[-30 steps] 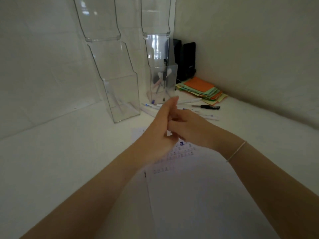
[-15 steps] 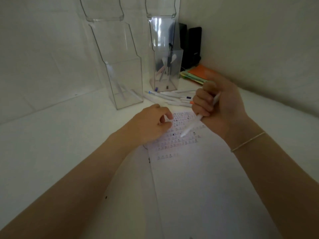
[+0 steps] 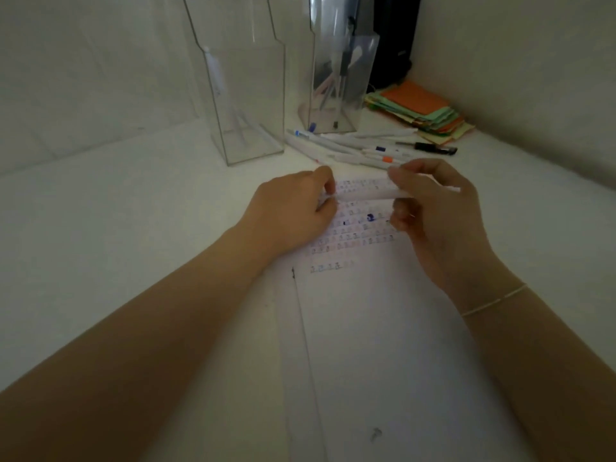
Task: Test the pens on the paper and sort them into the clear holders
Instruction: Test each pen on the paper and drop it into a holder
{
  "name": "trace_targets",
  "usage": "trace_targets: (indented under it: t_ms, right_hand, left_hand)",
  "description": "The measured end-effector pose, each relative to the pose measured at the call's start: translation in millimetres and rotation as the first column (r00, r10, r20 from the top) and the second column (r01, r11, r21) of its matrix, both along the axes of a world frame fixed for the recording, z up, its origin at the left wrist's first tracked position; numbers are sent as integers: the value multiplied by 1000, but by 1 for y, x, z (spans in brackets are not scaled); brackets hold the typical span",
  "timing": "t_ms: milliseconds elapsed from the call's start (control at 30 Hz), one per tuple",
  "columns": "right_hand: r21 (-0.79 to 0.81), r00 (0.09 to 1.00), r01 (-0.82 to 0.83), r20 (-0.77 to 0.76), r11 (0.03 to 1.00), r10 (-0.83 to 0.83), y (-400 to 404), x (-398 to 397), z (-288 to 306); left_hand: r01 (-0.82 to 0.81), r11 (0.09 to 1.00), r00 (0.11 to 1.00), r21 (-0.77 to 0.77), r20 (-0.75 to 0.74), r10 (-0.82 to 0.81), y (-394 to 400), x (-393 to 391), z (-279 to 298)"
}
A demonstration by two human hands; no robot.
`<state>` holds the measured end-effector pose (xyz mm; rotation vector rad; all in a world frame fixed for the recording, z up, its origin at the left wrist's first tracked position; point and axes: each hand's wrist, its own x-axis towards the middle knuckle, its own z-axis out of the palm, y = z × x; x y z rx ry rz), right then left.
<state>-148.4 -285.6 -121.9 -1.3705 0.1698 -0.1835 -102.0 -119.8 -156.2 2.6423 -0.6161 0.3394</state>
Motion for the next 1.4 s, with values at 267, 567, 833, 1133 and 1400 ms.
trace_targets:
  t_ms: [267, 567, 833, 1133, 1400]
  right_hand:
    - [115, 995, -34, 100, 993, 23, 3, 0, -5]
    - [38, 992, -128, 25, 991, 127, 6, -10, -9]
    - [-545, 999, -15, 32, 838, 39, 13, -8, -25]
    - [-644, 994, 75, 109, 761, -5, 14, -7, -31]
    - [-692, 987, 98, 159, 715, 19, 14, -7, -31]
  left_hand:
    - [-18, 1000, 1000, -10, -8, 17, 0, 1, 2]
    - [-20, 1000, 1000, -9, -11, 20, 0, 1, 1]
    - [-36, 999, 999, -1, -6, 36, 1, 4, -3]
    - [-42, 999, 999, -6, 13, 42, 2, 6, -5]
    - [-44, 999, 999, -7, 13, 44, 1, 5, -5]
